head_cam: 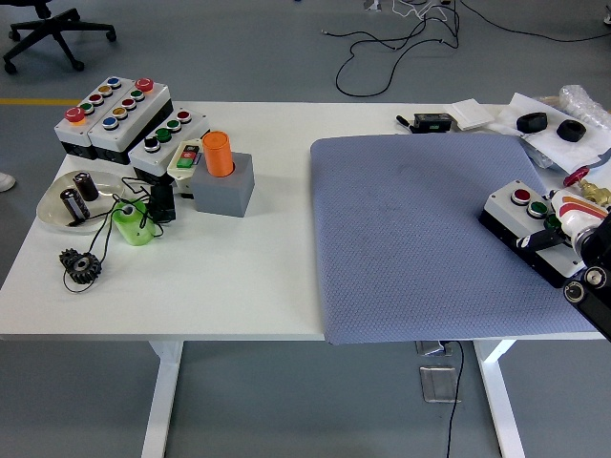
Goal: Pick up the button,place it on the desk,press the button,press the button
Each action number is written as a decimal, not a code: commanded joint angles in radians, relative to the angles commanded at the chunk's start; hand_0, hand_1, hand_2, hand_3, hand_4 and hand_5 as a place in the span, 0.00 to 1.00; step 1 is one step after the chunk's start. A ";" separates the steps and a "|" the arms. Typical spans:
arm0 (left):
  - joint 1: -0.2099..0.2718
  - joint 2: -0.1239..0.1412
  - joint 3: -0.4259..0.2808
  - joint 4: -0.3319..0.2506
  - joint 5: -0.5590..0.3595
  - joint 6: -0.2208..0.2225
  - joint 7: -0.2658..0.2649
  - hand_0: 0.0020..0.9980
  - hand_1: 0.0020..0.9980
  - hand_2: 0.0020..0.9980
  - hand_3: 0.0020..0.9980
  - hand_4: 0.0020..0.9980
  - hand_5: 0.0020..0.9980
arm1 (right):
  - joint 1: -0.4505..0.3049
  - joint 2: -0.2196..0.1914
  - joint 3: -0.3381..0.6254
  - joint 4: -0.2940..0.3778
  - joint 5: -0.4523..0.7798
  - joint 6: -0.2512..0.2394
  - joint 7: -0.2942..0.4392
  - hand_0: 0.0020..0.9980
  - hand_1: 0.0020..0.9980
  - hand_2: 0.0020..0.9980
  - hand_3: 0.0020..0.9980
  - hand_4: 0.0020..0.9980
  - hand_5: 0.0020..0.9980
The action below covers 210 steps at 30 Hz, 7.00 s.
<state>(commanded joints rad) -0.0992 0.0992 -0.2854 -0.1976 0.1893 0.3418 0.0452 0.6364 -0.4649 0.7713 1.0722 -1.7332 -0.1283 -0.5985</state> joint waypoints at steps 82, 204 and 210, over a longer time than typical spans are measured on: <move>0.000 0.001 0.017 -0.004 -0.005 0.007 0.001 0.61 0.52 0.50 0.47 0.28 1.00 | 0.104 -0.101 -0.233 0.104 -0.143 0.136 0.809 0.90 0.88 0.96 1.00 0.86 0.14; -0.002 0.005 0.028 0.000 -0.012 0.006 0.003 0.61 0.53 0.50 0.47 0.28 1.00 | 0.023 -0.229 -0.145 0.508 0.058 0.243 0.339 0.19 0.00 0.10 0.75 0.50 0.00; -0.002 0.005 0.028 -0.001 -0.012 0.006 0.003 0.61 0.53 0.50 0.47 0.28 1.00 | 0.023 -0.224 -0.159 0.491 0.062 0.252 0.339 0.19 0.00 0.10 0.75 0.50 0.00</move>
<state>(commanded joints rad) -0.1013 0.1043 -0.2572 -0.1983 0.1778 0.3477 0.0482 0.6593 -0.6890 0.6125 1.5633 -1.6708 0.1234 -0.2591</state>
